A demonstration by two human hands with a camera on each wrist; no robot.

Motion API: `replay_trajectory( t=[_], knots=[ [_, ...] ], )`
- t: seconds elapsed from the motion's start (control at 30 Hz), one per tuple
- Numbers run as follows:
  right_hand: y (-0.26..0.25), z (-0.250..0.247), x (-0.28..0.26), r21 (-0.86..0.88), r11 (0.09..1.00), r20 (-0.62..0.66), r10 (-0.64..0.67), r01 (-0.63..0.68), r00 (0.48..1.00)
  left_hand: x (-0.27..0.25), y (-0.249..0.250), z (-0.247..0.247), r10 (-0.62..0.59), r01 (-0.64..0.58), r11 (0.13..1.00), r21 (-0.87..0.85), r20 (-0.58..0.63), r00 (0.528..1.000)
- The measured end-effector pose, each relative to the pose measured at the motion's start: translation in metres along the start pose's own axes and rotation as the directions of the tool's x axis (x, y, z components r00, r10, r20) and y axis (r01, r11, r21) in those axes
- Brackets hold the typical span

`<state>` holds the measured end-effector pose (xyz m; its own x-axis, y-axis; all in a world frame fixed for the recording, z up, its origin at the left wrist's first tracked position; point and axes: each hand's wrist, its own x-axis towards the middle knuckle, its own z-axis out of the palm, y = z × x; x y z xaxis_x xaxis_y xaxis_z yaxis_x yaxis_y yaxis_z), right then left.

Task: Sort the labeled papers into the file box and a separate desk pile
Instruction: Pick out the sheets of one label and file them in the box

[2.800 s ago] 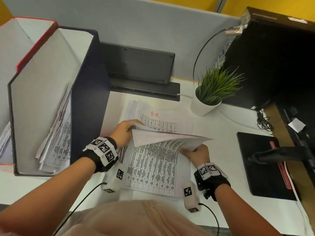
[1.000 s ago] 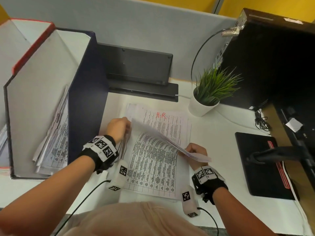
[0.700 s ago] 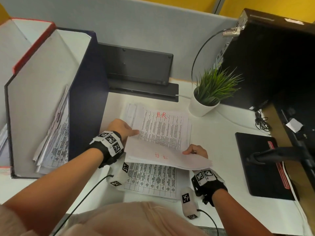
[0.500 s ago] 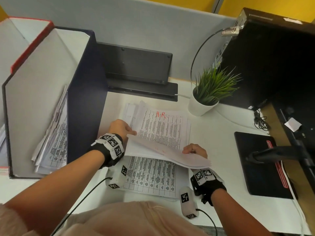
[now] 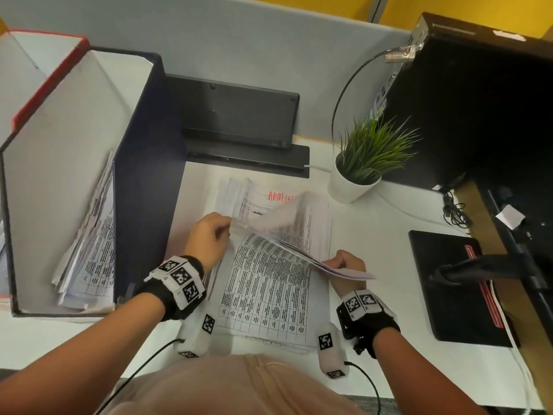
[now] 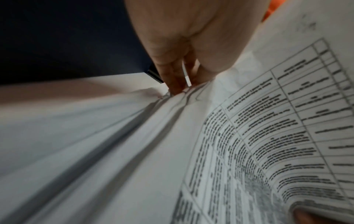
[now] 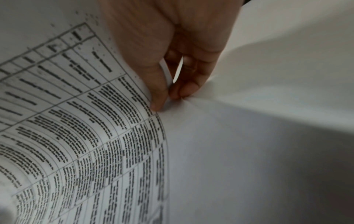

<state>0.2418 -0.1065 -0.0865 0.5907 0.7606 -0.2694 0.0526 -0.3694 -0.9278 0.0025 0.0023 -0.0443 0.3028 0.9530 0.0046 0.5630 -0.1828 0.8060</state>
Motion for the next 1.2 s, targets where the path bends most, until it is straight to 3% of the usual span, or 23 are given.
replay_trajectory(
  t=[0.2,0.33,0.4,0.5,0.57,0.67,0.77,0.87,1.0,1.1,1.13,1.2],
  knots=[
    [-0.001,0.000,0.000,-0.118,0.992,0.000,-0.035,0.035,0.999,0.001,-0.005,-0.001,-0.134,0.166,0.965,-0.204,0.160,0.978],
    [0.002,-0.004,-0.001,-0.208,0.971,0.024,0.124,-0.117,0.992,0.010,0.000,0.000,-0.281,0.379,0.825,-0.419,0.277,0.919],
    [0.006,-0.004,0.000,-0.183,0.971,0.007,0.154,-0.150,0.988,0.017,-0.001,-0.001,-0.329,0.440,0.809,-0.390,0.319,0.889],
    [0.005,-0.002,0.000,-0.124,0.989,-0.010,0.083,-0.084,0.996,0.022,0.002,-0.002,-0.332,0.411,0.884,-0.220,0.322,0.887],
    [0.006,-0.001,0.001,-0.012,0.997,0.003,0.071,-0.071,0.997,0.022,0.005,-0.001,-0.311,0.383,0.896,-0.227,0.294,0.903],
    [0.001,-0.001,-0.002,-0.128,0.990,-0.025,0.058,-0.061,0.998,0.021,0.004,-0.002,-0.276,0.341,0.917,-0.206,0.287,0.917],
    [-0.001,0.000,-0.005,-0.169,0.982,-0.041,0.080,-0.086,0.996,0.019,0.002,-0.006,-0.324,0.376,0.907,-0.189,0.254,0.911],
    [-0.003,0.002,-0.004,-0.053,0.996,-0.057,0.065,-0.068,0.996,0.016,0.002,-0.009,-0.261,0.330,0.923,-0.196,0.308,0.915],
    [-0.011,0.003,-0.001,-0.072,0.997,0.054,-0.006,0.010,0.999,0.016,0.001,-0.011,-0.191,0.280,0.936,-0.212,0.363,0.912],
    [-0.020,0.005,0.003,-0.251,0.966,0.040,-0.060,0.068,0.997,0.019,0.003,-0.008,-0.256,0.363,0.891,-0.274,0.357,0.898],
    [-0.022,0.005,0.004,-0.251,0.964,0.011,-0.085,0.085,0.996,0.019,0.007,-0.008,-0.276,0.393,0.853,-0.344,0.342,0.898],
    [-0.031,0.004,0.004,-0.089,0.991,-0.030,-0.103,0.100,0.994,0.020,0.014,-0.009,-0.264,0.439,0.725,-0.531,0.375,0.889]
  ],
)
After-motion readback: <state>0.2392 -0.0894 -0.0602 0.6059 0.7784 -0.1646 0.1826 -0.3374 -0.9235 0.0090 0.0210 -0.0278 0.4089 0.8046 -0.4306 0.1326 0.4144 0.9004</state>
